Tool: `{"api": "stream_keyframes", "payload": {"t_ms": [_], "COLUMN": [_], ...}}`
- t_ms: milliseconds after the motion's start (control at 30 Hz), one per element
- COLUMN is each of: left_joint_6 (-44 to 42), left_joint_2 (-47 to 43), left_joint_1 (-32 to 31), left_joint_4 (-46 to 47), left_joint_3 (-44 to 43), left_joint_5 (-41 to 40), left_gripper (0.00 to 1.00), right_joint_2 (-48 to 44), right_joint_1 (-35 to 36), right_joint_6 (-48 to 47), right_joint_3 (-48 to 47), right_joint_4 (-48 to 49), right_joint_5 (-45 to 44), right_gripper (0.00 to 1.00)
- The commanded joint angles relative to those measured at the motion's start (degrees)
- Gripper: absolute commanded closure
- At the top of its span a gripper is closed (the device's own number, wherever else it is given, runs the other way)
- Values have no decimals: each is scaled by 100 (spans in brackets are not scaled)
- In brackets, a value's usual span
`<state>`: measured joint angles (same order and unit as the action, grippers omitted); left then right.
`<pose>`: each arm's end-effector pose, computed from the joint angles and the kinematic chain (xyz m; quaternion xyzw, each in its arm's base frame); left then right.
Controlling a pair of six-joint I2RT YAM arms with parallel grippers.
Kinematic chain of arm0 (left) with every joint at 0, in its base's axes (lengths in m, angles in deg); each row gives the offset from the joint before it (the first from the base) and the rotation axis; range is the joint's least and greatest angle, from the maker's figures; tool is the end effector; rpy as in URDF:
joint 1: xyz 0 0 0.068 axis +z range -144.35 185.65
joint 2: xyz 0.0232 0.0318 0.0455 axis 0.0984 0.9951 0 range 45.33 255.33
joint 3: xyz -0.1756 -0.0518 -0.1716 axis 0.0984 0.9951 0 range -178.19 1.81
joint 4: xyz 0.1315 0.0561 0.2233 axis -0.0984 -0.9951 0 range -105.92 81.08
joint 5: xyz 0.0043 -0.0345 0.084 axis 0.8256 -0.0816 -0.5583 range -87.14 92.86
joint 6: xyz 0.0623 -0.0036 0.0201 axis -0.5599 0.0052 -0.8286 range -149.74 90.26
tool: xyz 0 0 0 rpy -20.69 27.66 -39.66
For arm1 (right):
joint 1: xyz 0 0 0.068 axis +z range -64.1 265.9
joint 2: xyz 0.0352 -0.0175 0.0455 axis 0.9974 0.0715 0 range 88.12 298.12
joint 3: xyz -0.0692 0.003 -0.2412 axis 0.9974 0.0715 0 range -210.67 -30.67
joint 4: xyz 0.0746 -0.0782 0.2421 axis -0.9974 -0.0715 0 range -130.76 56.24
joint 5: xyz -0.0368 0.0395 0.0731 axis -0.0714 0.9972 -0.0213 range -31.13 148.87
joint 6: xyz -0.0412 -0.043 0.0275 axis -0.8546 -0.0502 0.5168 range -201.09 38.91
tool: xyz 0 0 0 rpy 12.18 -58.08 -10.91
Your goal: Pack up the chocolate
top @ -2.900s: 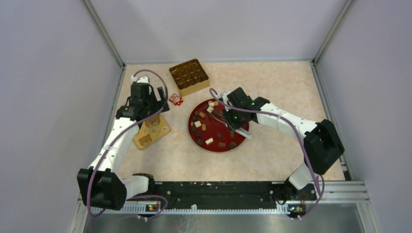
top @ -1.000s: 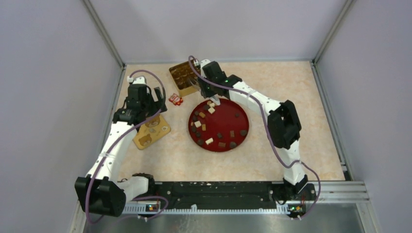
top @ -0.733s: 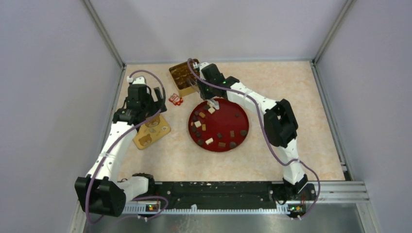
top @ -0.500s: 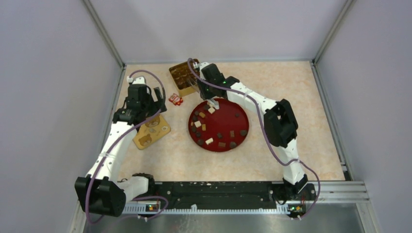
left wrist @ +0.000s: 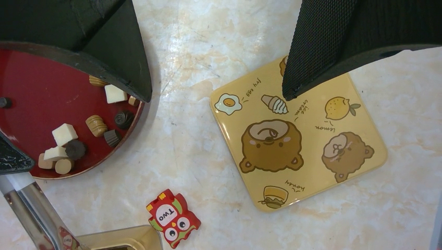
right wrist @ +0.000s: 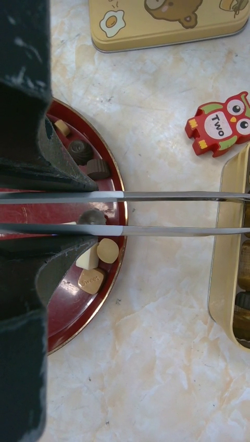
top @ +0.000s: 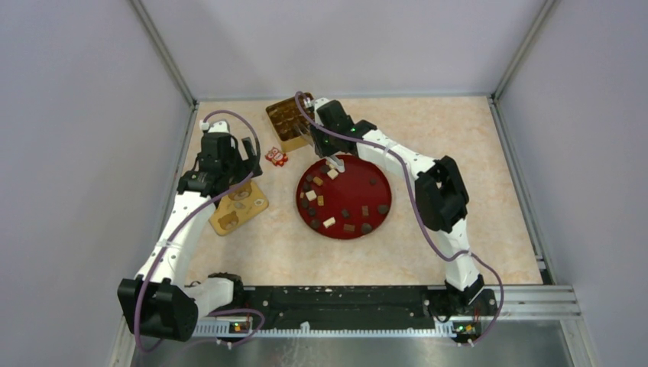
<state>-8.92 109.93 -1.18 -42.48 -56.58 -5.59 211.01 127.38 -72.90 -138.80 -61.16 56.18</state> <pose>0.2655 -0.0242 0.2843 -0.1410 0.8925 -0.0364 0.4270 0.3762 0.3294 0.2265 -0.2527 0.8782 0.1508 0.3769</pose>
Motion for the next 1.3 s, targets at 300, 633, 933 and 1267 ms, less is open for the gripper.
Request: {"api": "stream_keyframes", "payload": {"t_ms": [300, 633, 933, 1267], "left_joint_6": [-43, -25, -25, -33], "left_joint_2": [-149, -150, -137, -98], "left_joint_1": [6, 6, 6, 6], "left_joint_4": [55, 61, 62, 69], "left_joint_3": [21, 3, -36, -91], "left_joint_5": [-25, 1, 28, 89], "left_gripper": [1, 1, 1, 1], "right_joint_2": [-575, -685, -568, -479], "right_joint_1": [-16, -16, -16, -15], "right_joint_6": [60, 79, 102, 125], "right_joint_3": [-77, -22, -91, -229], "right_joint_4": [289, 332, 310, 313], "right_joint_5": [183, 191, 199, 44], "right_gripper": [73, 70, 67, 66]}}
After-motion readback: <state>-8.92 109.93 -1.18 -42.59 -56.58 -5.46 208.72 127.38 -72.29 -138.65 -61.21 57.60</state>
